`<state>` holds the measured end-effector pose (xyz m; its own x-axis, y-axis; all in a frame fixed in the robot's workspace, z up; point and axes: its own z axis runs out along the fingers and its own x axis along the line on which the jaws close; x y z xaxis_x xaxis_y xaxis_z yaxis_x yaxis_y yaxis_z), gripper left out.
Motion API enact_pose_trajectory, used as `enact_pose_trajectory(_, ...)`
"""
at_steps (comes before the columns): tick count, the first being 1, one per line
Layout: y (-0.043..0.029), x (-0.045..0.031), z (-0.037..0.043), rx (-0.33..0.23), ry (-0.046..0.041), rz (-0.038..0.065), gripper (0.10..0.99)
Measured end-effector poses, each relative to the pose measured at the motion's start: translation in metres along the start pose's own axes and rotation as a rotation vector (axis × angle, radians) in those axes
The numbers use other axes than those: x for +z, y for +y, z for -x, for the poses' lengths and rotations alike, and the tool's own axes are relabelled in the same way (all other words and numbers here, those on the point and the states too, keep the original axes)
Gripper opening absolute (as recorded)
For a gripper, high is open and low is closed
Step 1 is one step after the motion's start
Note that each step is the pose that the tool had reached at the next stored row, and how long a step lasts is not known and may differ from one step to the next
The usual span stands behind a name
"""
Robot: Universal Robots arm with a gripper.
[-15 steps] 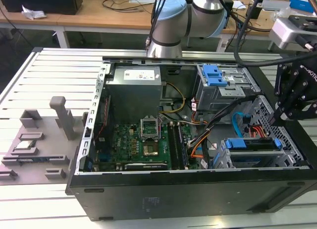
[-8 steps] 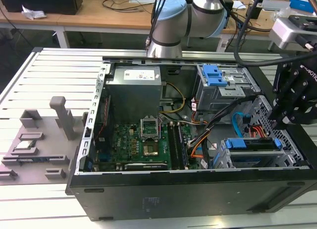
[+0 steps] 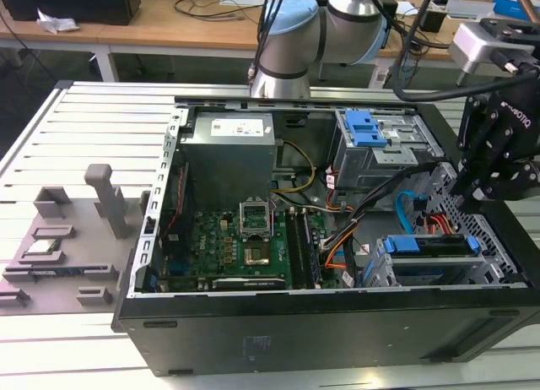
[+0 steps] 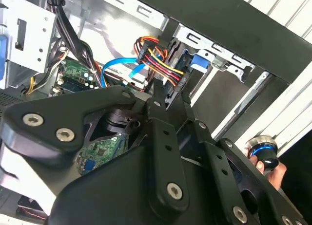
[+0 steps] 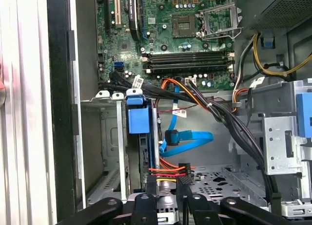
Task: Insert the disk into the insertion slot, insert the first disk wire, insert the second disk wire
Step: 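Insert the second disk wire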
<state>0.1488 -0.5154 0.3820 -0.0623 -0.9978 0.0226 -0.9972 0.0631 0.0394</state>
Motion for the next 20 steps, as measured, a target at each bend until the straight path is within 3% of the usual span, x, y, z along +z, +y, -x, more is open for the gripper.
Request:
enact_pose_trajectory(4, 0.0027, 0.0001, 0.0013, 0.0, -0.0001, 0.0, 0.302)
enact_pose_trajectory(8, 0.0172, 0.0008, 0.0028, 0.0, 0.0001, 0.0, 0.302)
enact_pose_trajectory(15, 0.0299, 0.0032, 0.0027, 0.0, 0.0, 0.0, 0.302)
enact_pose_trajectory(20, 0.0449, 0.0109, 0.0028, 0.0, 0.0, 0.0, 0.302)
